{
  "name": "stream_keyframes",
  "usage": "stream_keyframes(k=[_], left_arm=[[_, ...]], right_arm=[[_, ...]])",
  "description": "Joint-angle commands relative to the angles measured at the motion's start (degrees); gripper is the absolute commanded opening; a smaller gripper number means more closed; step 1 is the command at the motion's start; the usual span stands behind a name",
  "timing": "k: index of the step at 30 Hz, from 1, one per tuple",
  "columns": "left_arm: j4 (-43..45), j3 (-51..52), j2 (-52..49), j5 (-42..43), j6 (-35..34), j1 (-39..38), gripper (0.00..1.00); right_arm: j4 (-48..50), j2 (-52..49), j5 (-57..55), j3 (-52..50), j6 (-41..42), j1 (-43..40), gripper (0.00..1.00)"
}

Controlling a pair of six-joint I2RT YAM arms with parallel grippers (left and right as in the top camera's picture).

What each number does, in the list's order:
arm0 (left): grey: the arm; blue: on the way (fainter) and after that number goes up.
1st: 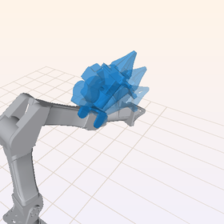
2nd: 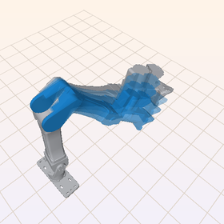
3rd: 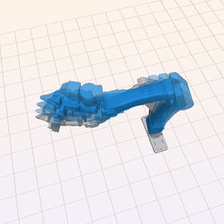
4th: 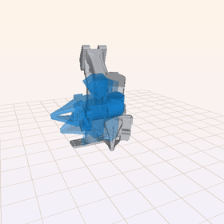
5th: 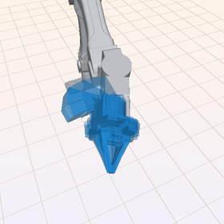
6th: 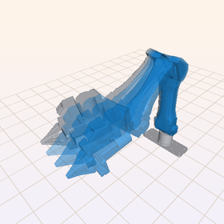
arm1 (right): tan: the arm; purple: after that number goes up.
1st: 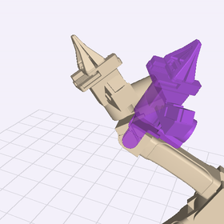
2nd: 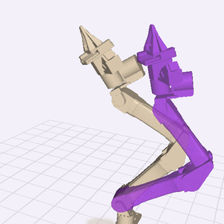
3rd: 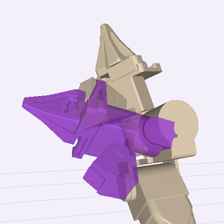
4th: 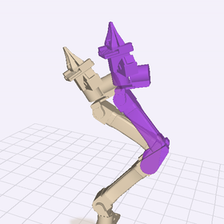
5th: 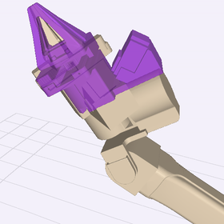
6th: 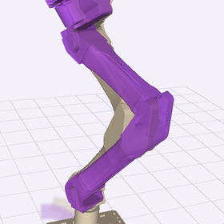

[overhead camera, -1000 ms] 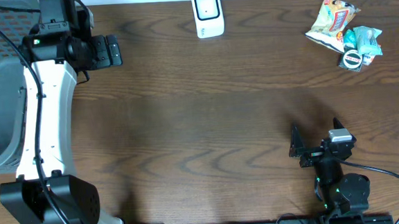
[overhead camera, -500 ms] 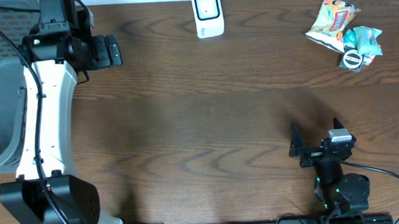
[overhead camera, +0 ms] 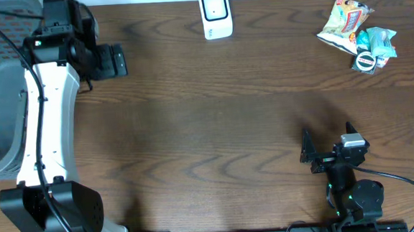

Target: Scan the item barcode

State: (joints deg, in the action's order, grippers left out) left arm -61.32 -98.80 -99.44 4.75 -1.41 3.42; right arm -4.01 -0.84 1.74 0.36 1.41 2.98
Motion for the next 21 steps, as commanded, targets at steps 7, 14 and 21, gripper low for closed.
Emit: stream_keyframes(k=[7, 14, 21], left_arm=[[-1.84, 0.24, 0.44, 3.72, 0.76, -0.13, 0.98], [1.90, 5.55, 3.98, 5.81, 0.76, -0.87, 0.98], [17.11, 20.94, 15.41, 12.50, 3.61, -1.03, 0.98]], right_arm=[[-0.28, 0.52, -0.31, -0.04, -0.85, 0.33, 0.99], [-0.31, 0.52, -0.28, -0.04, -0.83, 0.35, 0.99], [-0.28, 0.52, -0.28, -0.04, -0.83, 0.35, 0.99]])
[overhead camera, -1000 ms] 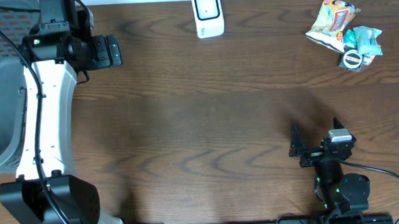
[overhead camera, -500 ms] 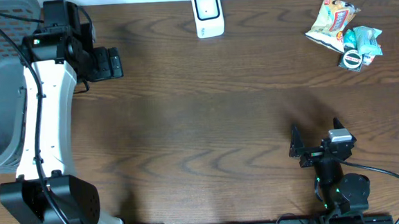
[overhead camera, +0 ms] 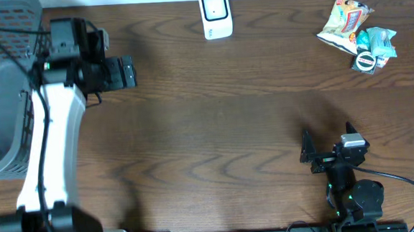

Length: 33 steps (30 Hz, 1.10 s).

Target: Scan the item barcode

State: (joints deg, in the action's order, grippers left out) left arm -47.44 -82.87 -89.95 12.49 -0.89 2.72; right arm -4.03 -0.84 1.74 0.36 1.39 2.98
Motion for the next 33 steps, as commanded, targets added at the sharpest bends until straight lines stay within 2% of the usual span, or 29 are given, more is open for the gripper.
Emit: stream_keyframes(k=[1, 9, 15, 21, 27, 33], left_arm=[[5.46, 7.65, 8.04, 5.81, 4.20, -0.48, 0.98], [16.06, 25.90, 25.73, 6.40, 5.38, -2.67, 0.98], [16.24, 36.37, 41.48, 6.36, 5.35, -2.97, 0.98], [14.10, 41.20, 56.98, 6.23, 5.40, -2.95, 0.98], [10.23, 44.72, 64.35, 5.97, 5.35, -2.97, 0.98], [19.34, 53.48, 68.08, 7.67, 3.41, -2.97, 0.98]], right_arm=[[-0.26, 0.52, -0.28, -0.04, -0.81, 0.33, 0.99], [-0.28, 0.52, -0.28, -0.04, -0.81, 0.35, 0.99], [-0.26, 0.52, -0.31, -0.04, -0.81, 0.33, 0.99], [-0.26, 0.52, -0.31, -0.04, -0.83, 0.35, 0.99], [-0.28, 0.52, -0.31, -0.04, -0.83, 0.35, 0.99], [-0.28, 0.52, -0.31, -0.04, -0.83, 0.35, 0.99]])
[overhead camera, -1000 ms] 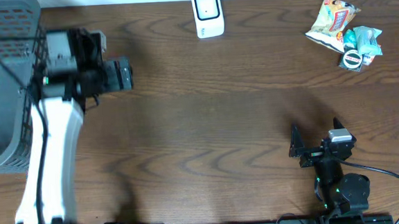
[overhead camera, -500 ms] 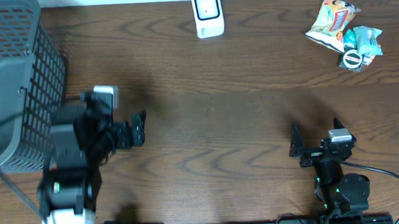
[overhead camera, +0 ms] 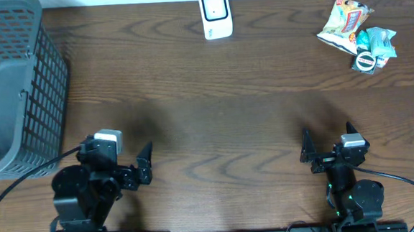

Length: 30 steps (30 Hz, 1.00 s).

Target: Scan the item barcode

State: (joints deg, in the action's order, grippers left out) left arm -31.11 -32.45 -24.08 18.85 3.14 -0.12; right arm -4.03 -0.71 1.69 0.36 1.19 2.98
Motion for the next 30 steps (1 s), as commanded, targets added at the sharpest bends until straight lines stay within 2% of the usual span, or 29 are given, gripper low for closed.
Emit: stream_keyframes(k=[1, 9, 16, 25, 30], left_arm=[[5.49, 4.83, 3.34, 1.29, -0.61, -0.13, 0.98], [20.06, 16.33, 11.85, 1.22, -1.73, -0.13, 0.98], [25.99, 21.81, 17.09, -1.77, -3.56, -0.26, 0.98], [27.12, 26.18, 24.00, -6.60, -5.22, -0.57, 0.98], [33.40, 28.81, 23.98, -7.58, -5.40, -0.61, 0.98]], right_arm=[[-0.26, 0.39, -0.26, -0.04, -0.63, 0.35, 0.99], [-0.28, 0.39, -0.26, -0.04, -0.63, 0.33, 0.99], [-0.26, 0.39, -0.26, -0.04, -0.63, 0.35, 0.99], [-0.28, 0.39, -0.24, -0.04, -0.63, 0.35, 0.99], [-0.26, 0.39, -0.26, -0.04, -0.61, 0.35, 0.99]])
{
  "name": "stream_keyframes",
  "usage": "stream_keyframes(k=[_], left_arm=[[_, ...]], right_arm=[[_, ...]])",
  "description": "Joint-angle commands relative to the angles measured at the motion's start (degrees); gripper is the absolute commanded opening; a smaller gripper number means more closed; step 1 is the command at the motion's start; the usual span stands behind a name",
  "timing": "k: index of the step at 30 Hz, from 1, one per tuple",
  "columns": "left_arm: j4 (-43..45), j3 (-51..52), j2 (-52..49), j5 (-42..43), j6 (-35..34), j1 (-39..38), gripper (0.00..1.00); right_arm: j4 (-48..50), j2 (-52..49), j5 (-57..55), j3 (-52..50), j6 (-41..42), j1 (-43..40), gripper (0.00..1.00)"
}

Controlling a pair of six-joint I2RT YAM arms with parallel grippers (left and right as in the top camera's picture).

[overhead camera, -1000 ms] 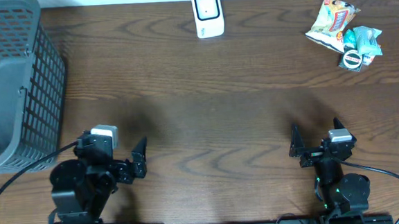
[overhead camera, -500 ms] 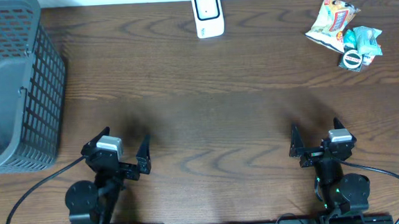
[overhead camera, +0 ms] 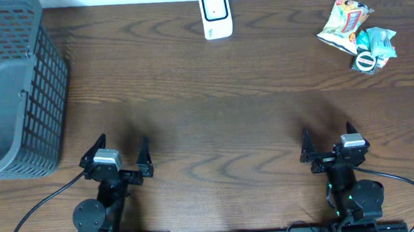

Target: Scan the item barcode

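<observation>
A white barcode scanner (overhead camera: 215, 15) stands at the far edge of the table, centre. The items lie in a small heap at the far right: a yellow-red snack bag (overhead camera: 343, 20), a teal packet (overhead camera: 380, 40) and a small round tape roll (overhead camera: 364, 61). My left gripper (overhead camera: 120, 149) rests at the near left, open and empty, fingers pointing up the table. At the near right my right gripper (overhead camera: 327, 139) is open and empty as well. Both are far from the items and the scanner.
A dark mesh basket (overhead camera: 18, 84) fills the far left corner of the wooden table (overhead camera: 214, 115). Cables trail from both arm bases along the near edge.
The left arm has folded fully onto its base. Its gripper, which lay turned sideways at the near left, now points up the table with both fingers spread. Nothing else has moved.
The left arm was first stretched out over the basket at the far left. Then its gripper stood slightly right of that, beside the basket. Later the arm was pulled back to the near left, and now it rests folded there. The right arm and the items never moved.
</observation>
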State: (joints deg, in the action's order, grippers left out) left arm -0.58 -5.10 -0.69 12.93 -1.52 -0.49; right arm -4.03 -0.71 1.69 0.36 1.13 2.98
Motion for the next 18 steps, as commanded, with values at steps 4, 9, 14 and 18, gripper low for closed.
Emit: stream_keyframes(k=[4, 9, 14, 18], left_arm=[[7.87, 4.15, 0.59, -2.05, -0.76, -0.24, 0.98], [8.74, 4.87, 0.59, -4.11, -2.34, -0.24, 0.98], [8.20, 4.87, 0.59, -6.16, -3.74, -0.24, 0.98], [4.96, 4.87, 0.59, -6.19, -3.76, -0.26, 0.98]], right_arm=[[-0.26, 0.39, -0.26, -0.04, -0.57, 0.35, 0.99], [-0.26, 0.39, -0.24, -0.04, -0.55, 0.35, 0.99], [-0.28, 0.39, -0.24, -0.04, -0.57, 0.35, 0.99], [-0.28, 0.39, -0.24, -0.04, -0.57, 0.35, 0.99]])
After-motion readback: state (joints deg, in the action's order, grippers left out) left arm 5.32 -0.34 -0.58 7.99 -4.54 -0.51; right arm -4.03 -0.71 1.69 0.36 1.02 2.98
